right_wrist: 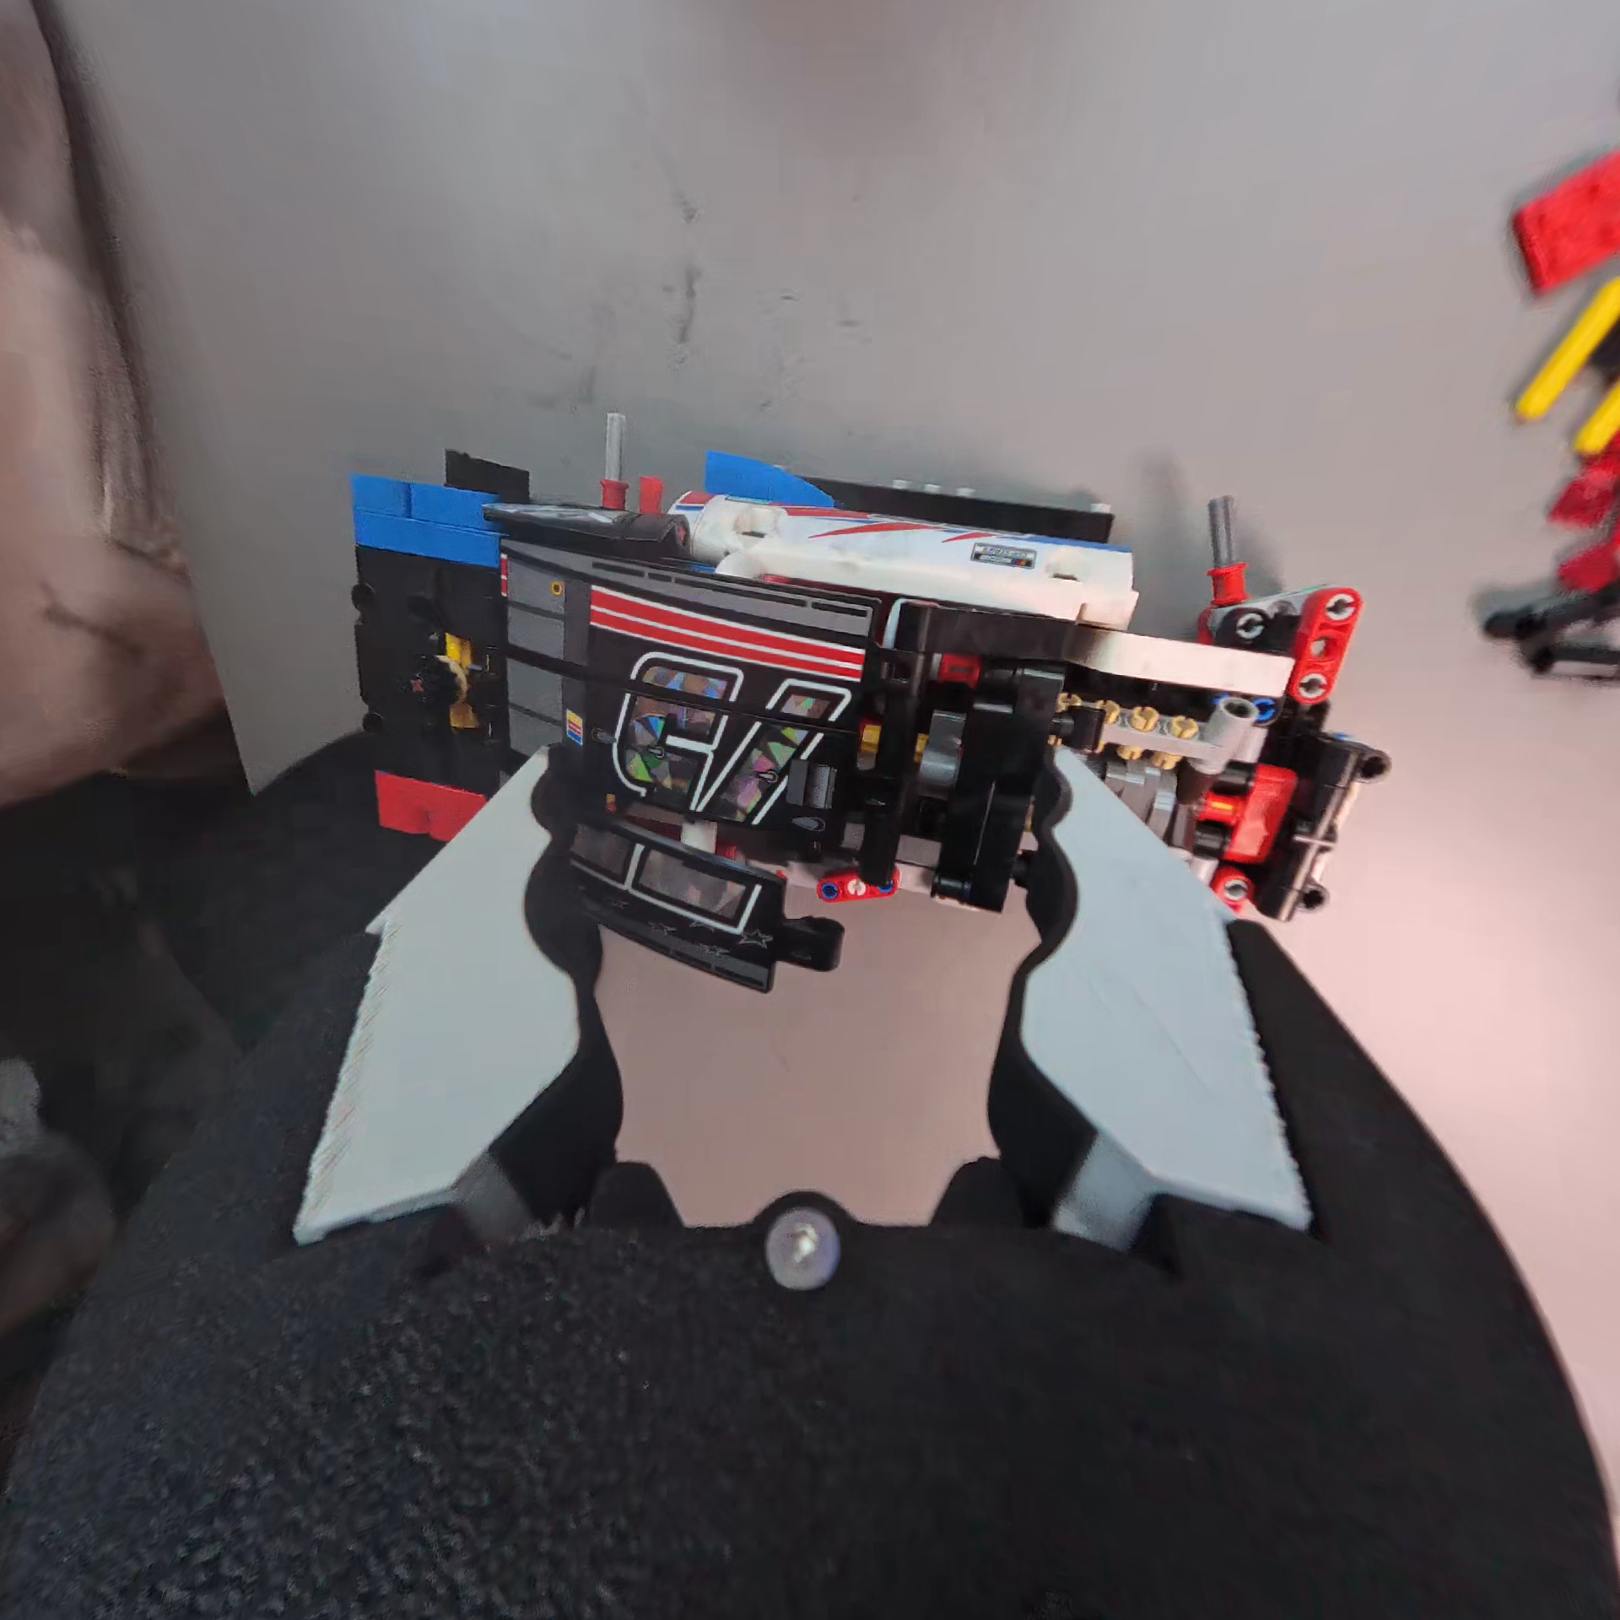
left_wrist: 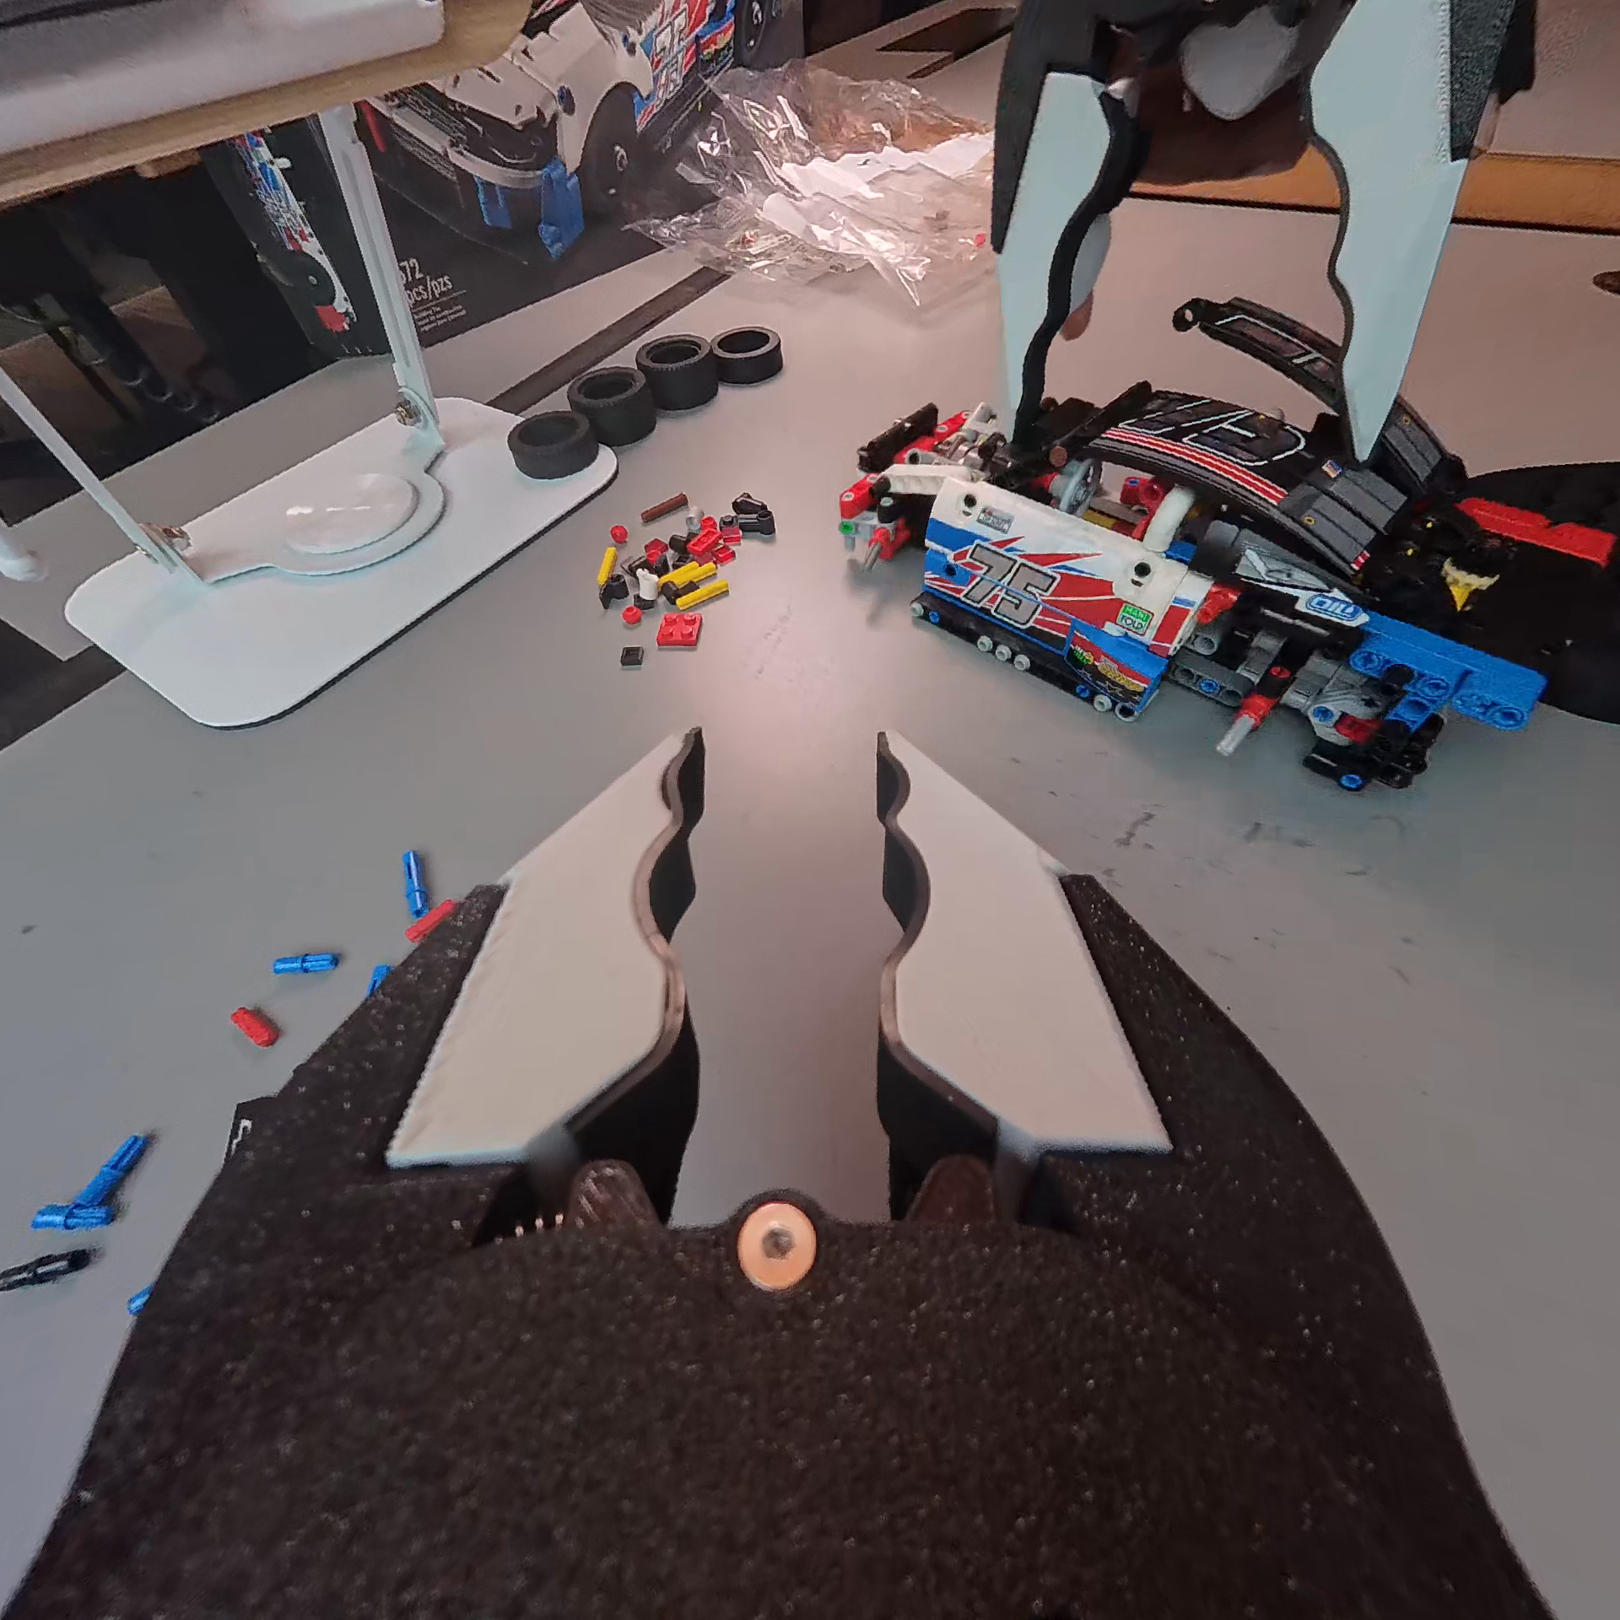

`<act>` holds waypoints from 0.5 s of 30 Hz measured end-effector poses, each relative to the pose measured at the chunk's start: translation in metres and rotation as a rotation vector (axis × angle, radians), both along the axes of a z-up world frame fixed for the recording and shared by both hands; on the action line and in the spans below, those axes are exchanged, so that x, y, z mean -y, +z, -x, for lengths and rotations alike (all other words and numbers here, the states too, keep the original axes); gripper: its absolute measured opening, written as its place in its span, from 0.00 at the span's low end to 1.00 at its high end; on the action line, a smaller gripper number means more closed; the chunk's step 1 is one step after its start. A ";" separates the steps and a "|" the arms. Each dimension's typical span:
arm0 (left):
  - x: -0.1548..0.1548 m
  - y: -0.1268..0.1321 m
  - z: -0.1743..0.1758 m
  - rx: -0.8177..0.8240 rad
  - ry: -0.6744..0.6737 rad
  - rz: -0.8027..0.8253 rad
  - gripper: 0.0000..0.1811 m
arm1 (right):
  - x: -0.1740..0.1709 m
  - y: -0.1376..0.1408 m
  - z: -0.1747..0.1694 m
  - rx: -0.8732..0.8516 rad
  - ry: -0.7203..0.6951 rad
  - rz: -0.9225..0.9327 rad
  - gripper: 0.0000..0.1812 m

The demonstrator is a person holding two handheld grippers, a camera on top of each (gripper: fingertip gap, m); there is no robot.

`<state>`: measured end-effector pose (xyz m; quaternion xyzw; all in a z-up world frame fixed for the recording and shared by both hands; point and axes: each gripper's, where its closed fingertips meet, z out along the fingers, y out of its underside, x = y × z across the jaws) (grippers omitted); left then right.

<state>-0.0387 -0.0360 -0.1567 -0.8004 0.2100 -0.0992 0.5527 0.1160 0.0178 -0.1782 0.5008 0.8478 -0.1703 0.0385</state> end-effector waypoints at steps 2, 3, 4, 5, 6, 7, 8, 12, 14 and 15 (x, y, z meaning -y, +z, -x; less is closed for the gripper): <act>0.000 0.001 0.002 0.001 0.004 -0.002 0.21 | -0.004 0.008 0.005 0.032 0.169 -0.154 0.54; 0.000 0.001 0.003 0.003 0.006 -0.004 0.21 | -0.012 0.015 0.010 0.028 0.217 -0.258 0.51; 0.000 0.002 0.004 0.007 0.007 -0.005 0.21 | -0.018 0.022 0.017 0.013 0.220 -0.337 0.49; 0.000 0.003 0.004 0.015 0.007 -0.005 0.21 | -0.017 0.029 0.021 0.006 0.197 -0.346 0.51; 0.001 0.004 0.005 0.024 0.005 -0.006 0.21 | -0.014 0.035 0.025 -0.013 0.158 -0.325 0.52; 0.001 0.005 0.005 0.032 0.002 -0.006 0.21 | -0.014 0.041 0.032 -0.063 0.117 -0.312 0.51; 0.001 0.006 0.005 0.037 -0.003 -0.007 0.21 | -0.016 0.049 0.041 -0.138 0.065 -0.300 0.50; 0.003 0.009 0.004 0.042 -0.015 -0.016 0.21 | -0.067 0.101 0.083 -0.538 -0.302 -0.269 0.44; 0.003 0.011 0.003 0.043 -0.013 -0.029 0.21 | -0.110 0.126 0.093 -0.736 -0.513 -0.289 0.39; 0.003 0.012 0.003 0.040 -0.011 -0.036 0.21 | -0.125 0.137 0.097 -0.834 -0.585 -0.282 0.35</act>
